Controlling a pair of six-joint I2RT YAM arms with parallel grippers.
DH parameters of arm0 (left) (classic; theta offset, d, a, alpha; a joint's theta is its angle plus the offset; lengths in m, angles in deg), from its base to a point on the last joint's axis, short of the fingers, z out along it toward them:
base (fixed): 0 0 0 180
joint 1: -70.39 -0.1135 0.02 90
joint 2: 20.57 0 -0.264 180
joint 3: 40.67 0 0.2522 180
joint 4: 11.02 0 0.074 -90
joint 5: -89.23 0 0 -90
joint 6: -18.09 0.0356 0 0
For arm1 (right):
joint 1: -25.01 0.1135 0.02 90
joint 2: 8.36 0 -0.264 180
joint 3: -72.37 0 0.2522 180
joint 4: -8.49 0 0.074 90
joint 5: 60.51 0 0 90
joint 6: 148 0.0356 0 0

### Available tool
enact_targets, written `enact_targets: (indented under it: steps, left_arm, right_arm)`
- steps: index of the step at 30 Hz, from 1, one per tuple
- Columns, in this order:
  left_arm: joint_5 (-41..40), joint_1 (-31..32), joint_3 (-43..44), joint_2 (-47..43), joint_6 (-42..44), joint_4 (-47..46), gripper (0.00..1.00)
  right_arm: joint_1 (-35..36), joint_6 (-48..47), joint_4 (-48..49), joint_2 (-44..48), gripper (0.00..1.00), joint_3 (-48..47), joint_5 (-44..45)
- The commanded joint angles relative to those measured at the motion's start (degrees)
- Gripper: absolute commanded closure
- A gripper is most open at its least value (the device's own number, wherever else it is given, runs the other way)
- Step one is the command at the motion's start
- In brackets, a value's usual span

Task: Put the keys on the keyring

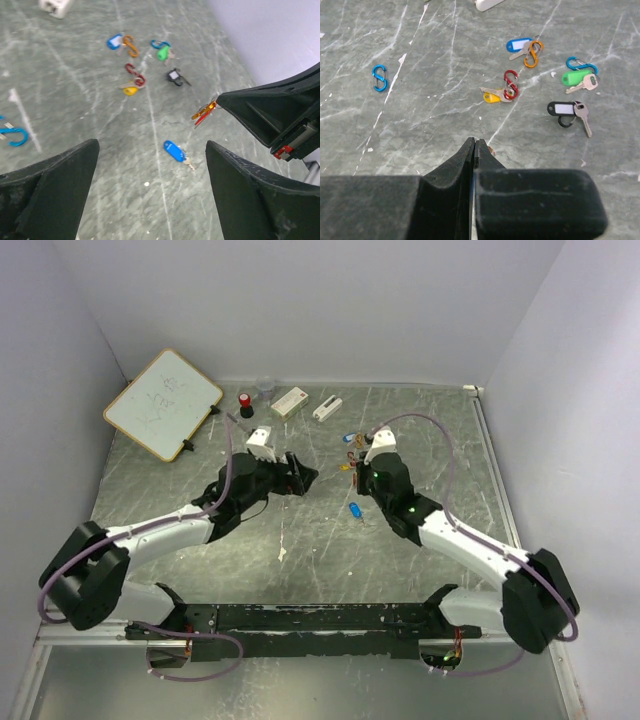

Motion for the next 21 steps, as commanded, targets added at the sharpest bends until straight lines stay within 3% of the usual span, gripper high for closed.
enact_targets:
  steps: [1,8,21]
  left_arm:
    - [-6.0,-2.9,-2.1,-5.1,-2.8,6.5,0.00]
    - [-10.4,-6.3,-3.6,-12.4,-6.7,16.1,0.00]
    - [-8.6,-7.3,-7.1,-16.5,-6.5,16.6,0.02]
  right_arm:
    - [-0.2,0.0,2.7,-7.0,1.00,-4.9,-1.8]
    - [-0.3,-1.0,8.3,-22.5,1.00,-15.2,-5.0]
    - [-1.3,-3.1,12.2,-44.6,1.00,-33.1,-8.2]
